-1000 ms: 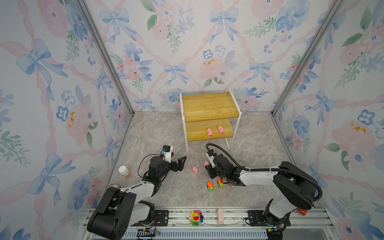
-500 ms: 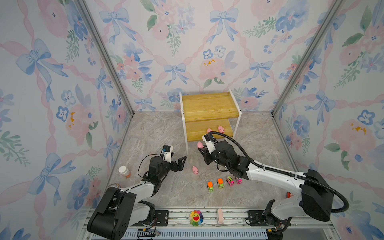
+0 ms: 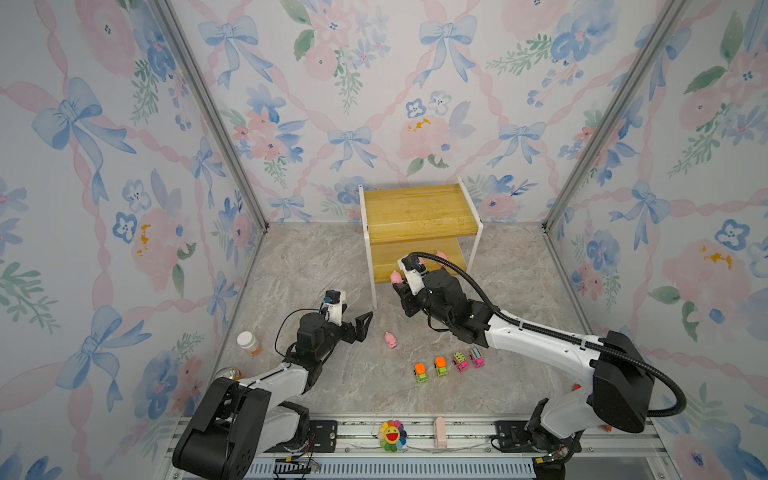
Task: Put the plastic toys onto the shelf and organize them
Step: 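Lift the pig with the right gripper and carry it to the lower shelf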
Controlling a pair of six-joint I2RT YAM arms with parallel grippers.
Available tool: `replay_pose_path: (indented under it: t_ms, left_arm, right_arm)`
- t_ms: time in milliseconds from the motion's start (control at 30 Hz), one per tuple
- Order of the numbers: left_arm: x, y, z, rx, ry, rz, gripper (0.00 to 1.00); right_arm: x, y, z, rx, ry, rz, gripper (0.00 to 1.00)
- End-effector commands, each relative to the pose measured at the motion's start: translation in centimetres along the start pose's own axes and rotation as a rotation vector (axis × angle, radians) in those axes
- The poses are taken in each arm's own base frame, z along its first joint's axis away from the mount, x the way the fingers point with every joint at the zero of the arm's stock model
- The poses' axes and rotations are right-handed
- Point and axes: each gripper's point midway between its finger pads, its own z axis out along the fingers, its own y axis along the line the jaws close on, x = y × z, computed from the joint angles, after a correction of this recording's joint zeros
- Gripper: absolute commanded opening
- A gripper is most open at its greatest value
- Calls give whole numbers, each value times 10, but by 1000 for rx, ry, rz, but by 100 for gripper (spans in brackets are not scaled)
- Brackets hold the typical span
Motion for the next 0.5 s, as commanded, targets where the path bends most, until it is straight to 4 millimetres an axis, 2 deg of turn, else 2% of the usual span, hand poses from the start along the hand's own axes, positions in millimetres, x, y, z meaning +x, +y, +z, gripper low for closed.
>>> replay_pose_path:
  t_ms: [0, 333, 467]
  left_arm:
    - [5, -2, 1, 7, 11, 9, 98]
    - [5, -2, 0, 10, 10, 13, 98]
    - [6, -3, 0, 17, 14, 12, 98]
  right_arm:
    - [-4, -8, 6, 28, -13, 8, 27]
    - [-10, -19, 16, 66, -32, 18, 27]
    - [-13, -30, 17, 108, -49, 36, 27]
